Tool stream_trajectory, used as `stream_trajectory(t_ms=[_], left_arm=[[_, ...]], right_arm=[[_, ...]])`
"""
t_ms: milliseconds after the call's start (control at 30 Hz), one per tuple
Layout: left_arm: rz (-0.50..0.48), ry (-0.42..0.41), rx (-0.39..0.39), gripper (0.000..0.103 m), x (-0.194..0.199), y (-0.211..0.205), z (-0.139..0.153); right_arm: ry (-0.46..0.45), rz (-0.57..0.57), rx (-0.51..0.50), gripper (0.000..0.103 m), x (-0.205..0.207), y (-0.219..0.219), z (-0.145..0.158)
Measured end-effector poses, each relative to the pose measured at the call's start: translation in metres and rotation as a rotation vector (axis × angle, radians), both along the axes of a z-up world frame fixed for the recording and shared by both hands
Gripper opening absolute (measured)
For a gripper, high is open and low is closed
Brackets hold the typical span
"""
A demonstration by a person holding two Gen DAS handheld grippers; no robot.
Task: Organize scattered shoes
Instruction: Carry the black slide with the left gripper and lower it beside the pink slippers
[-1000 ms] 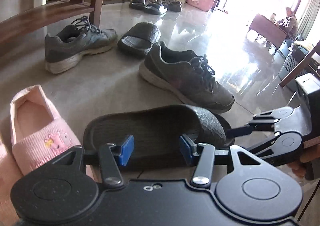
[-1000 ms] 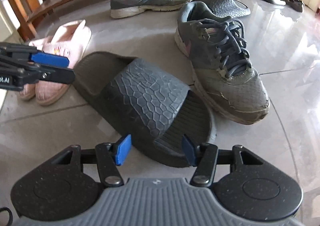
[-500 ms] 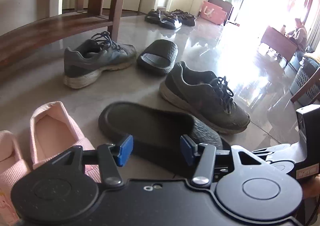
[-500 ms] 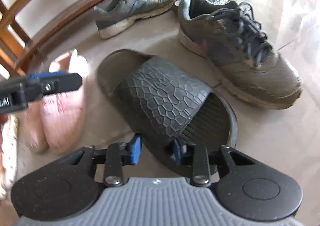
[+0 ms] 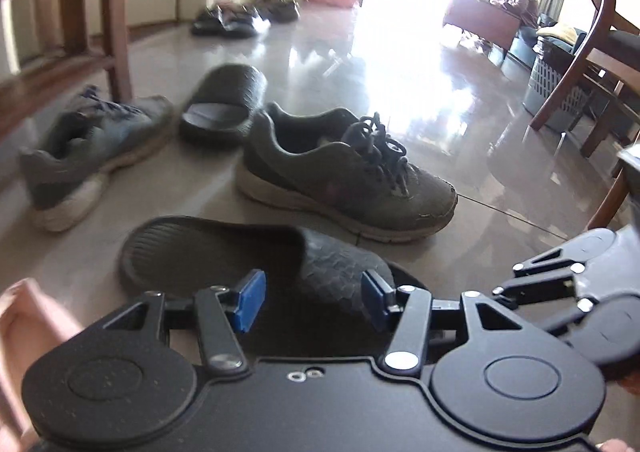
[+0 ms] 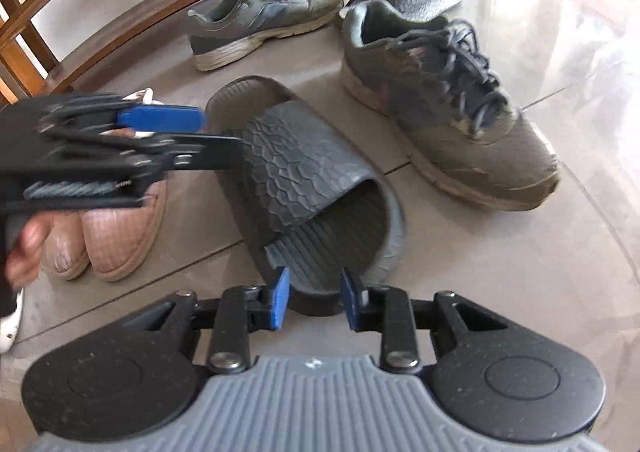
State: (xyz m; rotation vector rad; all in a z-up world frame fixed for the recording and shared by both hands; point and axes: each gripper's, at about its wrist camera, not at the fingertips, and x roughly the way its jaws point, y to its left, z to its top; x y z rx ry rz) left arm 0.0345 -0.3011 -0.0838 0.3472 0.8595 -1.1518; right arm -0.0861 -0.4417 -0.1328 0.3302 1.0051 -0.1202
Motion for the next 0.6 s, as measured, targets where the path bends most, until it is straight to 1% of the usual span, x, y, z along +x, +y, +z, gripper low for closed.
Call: stream_trajectory(t_ms=[33, 67, 100, 167, 233, 300, 333, 433, 533, 600], left_arm=[[-0.009, 0.017, 0.003, 0.043, 0.001, -0.003, -0.003], [-0.019, 0.036, -0.001, 0.034, 0.002, -0.005, -0.005], [-0.029, 0.055, -0.005, 0.033, 0.003, -0.007, -0.007], [-0.012, 0.129, -0.030, 0.026, 0.007, -0.008, -0.011], [0.033, 0.191, -0.061, 0.022, 0.011, -0.007, -0.015], [0.093, 0.209, -0.089, 0.019, 0.013, -0.005, -0.016], [0.121, 0.207, -0.101, 0.018, 0.015, -0.004, -0.016], [0.114, 0.169, -0.111, 0.016, 0.018, -0.004, -0.011], [0.040, 0.082, -0.092, 0.016, 0.017, -0.010, -0.002], [0.000, 0.062, -0.087, 0.016, 0.020, -0.016, 0.002]], right_arm=[[-0.009, -0.002, -0.012, 0.035, -0.002, -0.001, 0.003], [-0.020, -0.004, -0.025, 0.036, -0.004, -0.003, 0.007], [-0.026, -0.008, -0.034, 0.037, -0.006, -0.004, 0.010], [-0.036, -0.019, -0.055, 0.038, -0.010, -0.009, 0.013], [-0.041, -0.034, -0.069, 0.038, -0.012, -0.015, 0.015], [-0.044, -0.054, -0.078, 0.038, -0.015, -0.023, 0.015], [-0.045, -0.062, -0.080, 0.038, -0.015, -0.025, 0.015], [-0.054, -0.091, -0.094, 0.038, -0.015, -0.036, 0.018], [-0.069, -0.114, -0.110, 0.038, -0.016, -0.044, 0.023], [-0.080, -0.131, -0.129, 0.039, -0.016, -0.049, 0.029]])
